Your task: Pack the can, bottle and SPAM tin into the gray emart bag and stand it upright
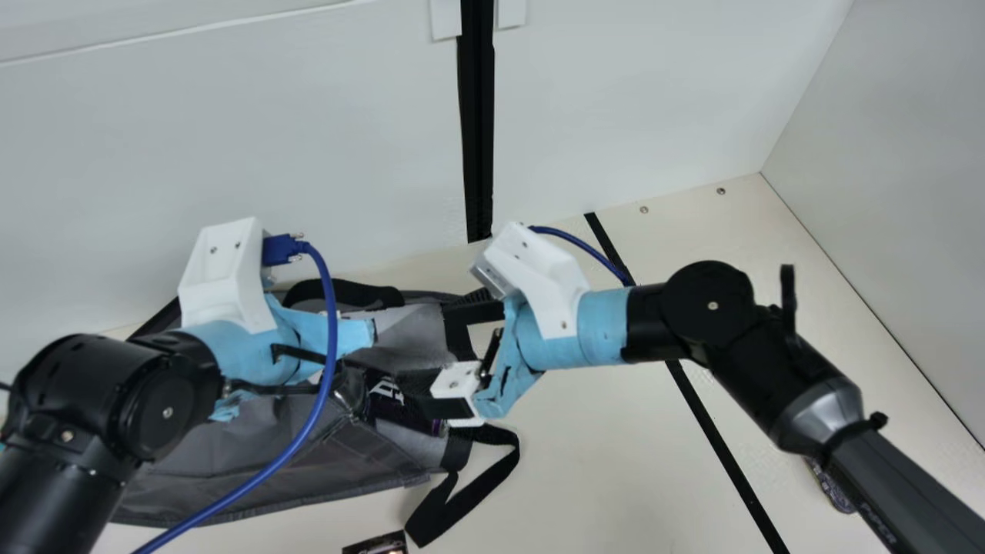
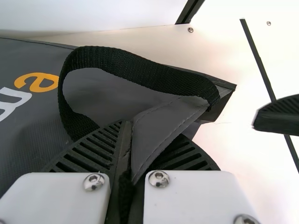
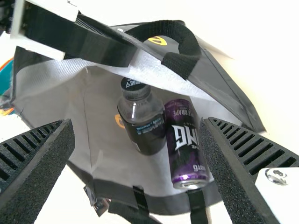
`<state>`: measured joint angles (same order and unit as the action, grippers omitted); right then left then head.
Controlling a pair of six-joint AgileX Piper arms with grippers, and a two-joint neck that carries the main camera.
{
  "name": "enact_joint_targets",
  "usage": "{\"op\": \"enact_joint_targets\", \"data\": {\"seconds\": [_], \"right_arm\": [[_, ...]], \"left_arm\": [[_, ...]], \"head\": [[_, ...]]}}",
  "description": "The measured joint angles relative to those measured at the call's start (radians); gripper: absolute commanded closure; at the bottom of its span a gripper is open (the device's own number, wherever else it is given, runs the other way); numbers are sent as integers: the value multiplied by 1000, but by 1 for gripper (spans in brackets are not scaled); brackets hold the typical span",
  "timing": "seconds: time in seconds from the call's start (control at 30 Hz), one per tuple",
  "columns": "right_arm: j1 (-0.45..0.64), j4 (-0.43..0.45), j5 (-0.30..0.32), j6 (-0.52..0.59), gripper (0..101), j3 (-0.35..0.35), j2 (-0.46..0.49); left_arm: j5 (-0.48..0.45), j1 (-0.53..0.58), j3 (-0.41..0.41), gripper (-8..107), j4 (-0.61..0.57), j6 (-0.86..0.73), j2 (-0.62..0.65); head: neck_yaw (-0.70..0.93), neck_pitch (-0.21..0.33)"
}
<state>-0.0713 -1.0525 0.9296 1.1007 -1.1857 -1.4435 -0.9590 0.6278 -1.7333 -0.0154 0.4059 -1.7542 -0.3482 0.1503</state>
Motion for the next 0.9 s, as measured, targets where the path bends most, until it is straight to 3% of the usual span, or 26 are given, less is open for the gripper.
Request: {"op": "enact_joint_targets", "data": {"seconds": [0.43,0.9], "right_arm": [[135,63,62,-22,6,26,100],[235,179,37,-124,6,62,225]], "left_arm": [[0,0,0,107,0,0,0],[0,0,0,107,0,0,0]], "head": [[0,0],[0,0]]}}
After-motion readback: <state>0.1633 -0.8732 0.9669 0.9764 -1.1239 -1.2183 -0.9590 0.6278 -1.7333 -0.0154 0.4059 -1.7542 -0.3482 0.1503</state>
